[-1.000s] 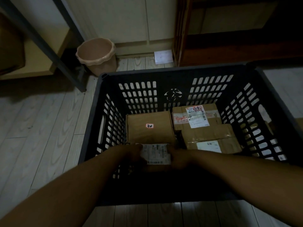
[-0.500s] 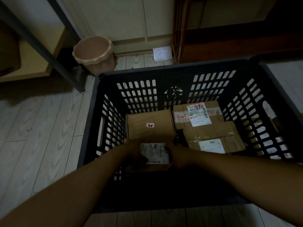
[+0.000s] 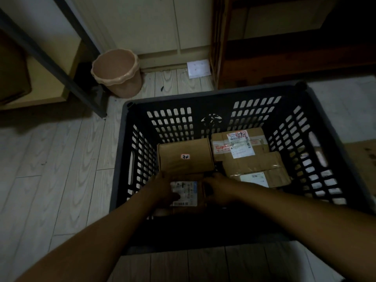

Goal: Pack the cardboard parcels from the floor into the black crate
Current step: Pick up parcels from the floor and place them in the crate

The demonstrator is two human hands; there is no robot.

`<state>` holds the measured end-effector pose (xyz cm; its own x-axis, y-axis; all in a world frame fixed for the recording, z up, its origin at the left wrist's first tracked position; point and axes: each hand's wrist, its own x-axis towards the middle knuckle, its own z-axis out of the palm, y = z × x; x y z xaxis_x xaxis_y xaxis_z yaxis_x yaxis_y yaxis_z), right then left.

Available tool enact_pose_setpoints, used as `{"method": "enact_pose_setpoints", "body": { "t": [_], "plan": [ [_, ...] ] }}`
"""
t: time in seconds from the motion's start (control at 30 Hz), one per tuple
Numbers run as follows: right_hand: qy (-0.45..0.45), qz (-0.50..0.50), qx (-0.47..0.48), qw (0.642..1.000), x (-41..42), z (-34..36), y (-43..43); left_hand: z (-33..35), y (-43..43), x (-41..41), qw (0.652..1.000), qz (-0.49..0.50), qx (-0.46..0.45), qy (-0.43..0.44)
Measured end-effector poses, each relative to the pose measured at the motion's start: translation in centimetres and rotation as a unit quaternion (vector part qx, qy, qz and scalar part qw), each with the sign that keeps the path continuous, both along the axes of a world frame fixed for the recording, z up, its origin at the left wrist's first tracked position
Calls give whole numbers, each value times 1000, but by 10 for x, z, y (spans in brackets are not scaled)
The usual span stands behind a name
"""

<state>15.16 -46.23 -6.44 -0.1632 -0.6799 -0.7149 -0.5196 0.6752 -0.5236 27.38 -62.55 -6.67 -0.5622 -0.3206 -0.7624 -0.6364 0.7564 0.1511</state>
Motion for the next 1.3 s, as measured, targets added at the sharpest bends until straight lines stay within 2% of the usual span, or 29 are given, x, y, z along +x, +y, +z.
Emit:
{"method": "enact_pose_setpoints", "body": {
  "t": [0.1, 0.2, 0.37, 0.5, 0.67, 0.8, 0.93, 1.1, 1.3],
  "plan": [
    [13, -125, -39, 991, -1, 60, 22, 57, 9, 15, 998, -20, -17, 59],
    [22, -194, -36, 980, 1, 134, 46, 128, 20, 28, 998, -14, -11, 57],
    [45, -249, -49, 966, 10, 272, 82, 292, 45, 27, 990, 87, 23, 105],
    [71, -259, -79, 960, 28, 396, 109, 440, 75, 36, 970, 173, 37, 166],
    [98, -251, -107, 957, 55, 521, 142, 576, 113, 59, 959, 192, 13, 210],
    [173, -277, -137, 935, 73, 588, 176, 627, 145, 74, 949, 159, 32, 269],
    [235, -361, -123, 894, 105, 637, 235, 657, 181, 82, 946, 87, 81, 303],
    [280, -440, -106, 847, 141, 693, 312, 703, 242, 88, 932, 1, 126, 341],
    [323, -478, -121, 808, 165, 744, 407, 759, 335, 89, 906, -97, 150, 383]
  ]
}}
